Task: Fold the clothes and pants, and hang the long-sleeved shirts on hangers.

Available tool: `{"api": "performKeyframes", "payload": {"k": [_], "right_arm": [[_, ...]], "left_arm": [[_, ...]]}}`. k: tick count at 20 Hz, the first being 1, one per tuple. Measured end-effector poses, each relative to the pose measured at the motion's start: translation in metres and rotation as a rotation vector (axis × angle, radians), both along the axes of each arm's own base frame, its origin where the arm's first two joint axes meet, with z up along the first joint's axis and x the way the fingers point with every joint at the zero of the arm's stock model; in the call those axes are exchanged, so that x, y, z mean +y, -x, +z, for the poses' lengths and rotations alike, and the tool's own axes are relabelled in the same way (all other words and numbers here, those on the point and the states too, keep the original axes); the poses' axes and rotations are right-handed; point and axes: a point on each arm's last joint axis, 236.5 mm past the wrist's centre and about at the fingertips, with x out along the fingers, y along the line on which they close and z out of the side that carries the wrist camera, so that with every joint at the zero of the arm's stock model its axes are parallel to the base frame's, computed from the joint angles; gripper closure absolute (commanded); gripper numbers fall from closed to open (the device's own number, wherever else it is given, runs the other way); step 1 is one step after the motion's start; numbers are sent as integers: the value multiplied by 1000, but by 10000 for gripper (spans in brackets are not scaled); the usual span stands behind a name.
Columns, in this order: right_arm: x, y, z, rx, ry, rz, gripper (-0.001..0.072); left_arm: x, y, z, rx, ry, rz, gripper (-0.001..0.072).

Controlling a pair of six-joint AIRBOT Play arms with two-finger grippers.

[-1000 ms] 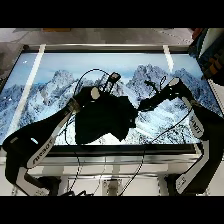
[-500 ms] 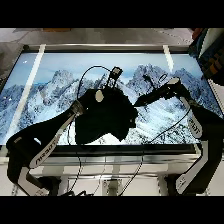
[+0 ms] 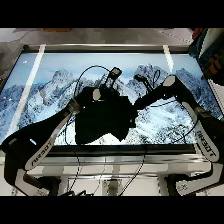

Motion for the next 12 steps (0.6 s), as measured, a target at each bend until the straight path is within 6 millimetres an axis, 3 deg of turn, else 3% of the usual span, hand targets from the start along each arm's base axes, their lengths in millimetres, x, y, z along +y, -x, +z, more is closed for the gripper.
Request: {"api": "performKeyframes", "payload": {"k": [1,2,4,8,12], "right_arm": [[-2,5,-5,0,0,-25,65],[-2,8,-12,0,-5,-54,3],[5,6,-19,-22,-26,-114,3],[21,-22,-27,-162,-10,-227,13],[4,-55,-38,-226,100,-403,31]], "left_arm": [[8,-2,4,-3,-9,5,690],[15,-4,10,-7,-14,12,690],[29,-9,22,-20,-15,30,690],[43,-13,34,-19,-10,58,690],[47,-10,33,8,-12,67,690]]}}
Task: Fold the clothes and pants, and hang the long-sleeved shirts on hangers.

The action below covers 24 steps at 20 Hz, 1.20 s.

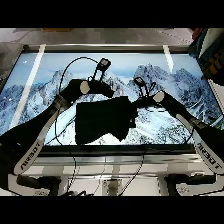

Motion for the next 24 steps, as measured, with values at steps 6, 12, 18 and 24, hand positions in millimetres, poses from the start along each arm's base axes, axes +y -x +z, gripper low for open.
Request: {"api": "performKeyframes", "payload": {"k": [6,12,18,24], "right_arm": [[-26,2,-34,262,13,-114,31],[-5,33,-46,547,-152,-38,130],[56,65,-48,685,-317,92,191],[113,62,-52,605,-348,104,670]], "left_arm": [[0,8,-5,47,1,-4,690],[0,12,-7,67,-1,-9,690],[2,11,-8,69,-3,-7,690],[26,-1,9,22,-21,28,690]]}}
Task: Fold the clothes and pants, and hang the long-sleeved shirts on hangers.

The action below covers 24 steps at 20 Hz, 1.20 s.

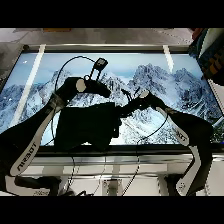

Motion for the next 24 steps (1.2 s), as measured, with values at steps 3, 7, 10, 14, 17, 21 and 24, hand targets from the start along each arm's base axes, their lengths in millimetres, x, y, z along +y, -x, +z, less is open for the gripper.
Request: {"api": "performKeyframes", "payload": {"k": [3,7,10,14,17,21,24], "right_arm": [[9,-6,2,-31,-5,-17,672],[-23,-50,39,-104,-39,-131,672],[-85,-87,96,-193,-73,-248,672],[-210,-109,163,-302,-34,-440,671],[-320,-97,178,-304,93,-624,671],[-465,-47,181,-198,246,-959,671],[-551,13,182,-84,328,-1222,671]], "left_arm": [[25,-9,30,-54,12,43,690],[63,-12,93,-162,50,110,690],[87,-4,143,-251,82,147,690],[104,15,196,-348,116,167,690],[111,29,224,-401,134,172,690],[115,43,248,-447,152,174,690],[118,51,261,-474,163,174,689]]}}
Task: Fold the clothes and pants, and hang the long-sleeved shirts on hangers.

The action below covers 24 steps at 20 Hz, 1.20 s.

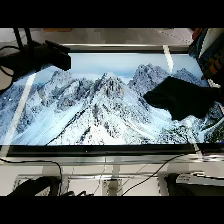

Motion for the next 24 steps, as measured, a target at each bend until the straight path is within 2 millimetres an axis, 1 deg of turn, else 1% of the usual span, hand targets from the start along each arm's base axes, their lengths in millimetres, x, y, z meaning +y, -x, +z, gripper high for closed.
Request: {"api": "performKeyframes", "payload": {"k": [1,2,4,5,6,7,8,10,11,12,13,14,15,16,17,18,20,21,22,23,24], "right_arm": [[-21,25,-3,52,8,-76,671],[-38,55,-9,132,14,-148,671],[-63,115,-21,308,32,-268,670],[-70,142,-25,386,36,-314,657],[-74,162,-27,444,35,-348,452],[-76,178,-27,490,33,-376,58],[-78,189,-28,522,33,-399,27],[-79,203,-28,564,26,-423,29],[-78,206,-28,569,21,-431,34],[-79,207,-28,571,21,-439,115],[-78,205,-28,560,11,-440,251],[-75,198,-27,532,-7,-436,402],[-71,185,-26,487,-29,-426,632],[-66,170,-23,436,-53,-408,670],[-57,149,-19,375,-82,-377,669],[-43,123,-12,301,-105,-321,669],[-9,74,5,183,-121,-191,670],[12,49,13,134,-112,-114,670],[38,27,19,102,-103,-29,670],[67,7,24,80,-84,68,670],[96,-8,25,72,-54,160,670]], "left_arm": [[1,2,3,-6,1,0,689],[1,3,5,-10,2,0,690],[1,5,8,-16,5,0,689],[2,6,8,-17,5,0,689],[2,6,9,-19,6,0,689],[2,7,9,-20,6,0,690],[2,7,10,-20,6,-1,689],[2,7,10,-20,8,-1,689],[2,7,10,-20,8,-1,689],[1,7,10,-19,8,-1,689],[1,6,9,-19,8,-1,689],[1,6,9,-19,8,-1,689],[1,6,9,-19,9,-1,689],[1,6,9,-19,9,-1,689],[1,6,9,-19,9,-1,689],[1,6,9,-19,9,-2,689],[1,6,9,-19,9,-1,689],[1,6,9,-19,9,-2,689],[1,6,9,-19,9,-2,690],[1,6,9,-19,8,-1,689],[1,6,10,-19,9,-1,689]]}}
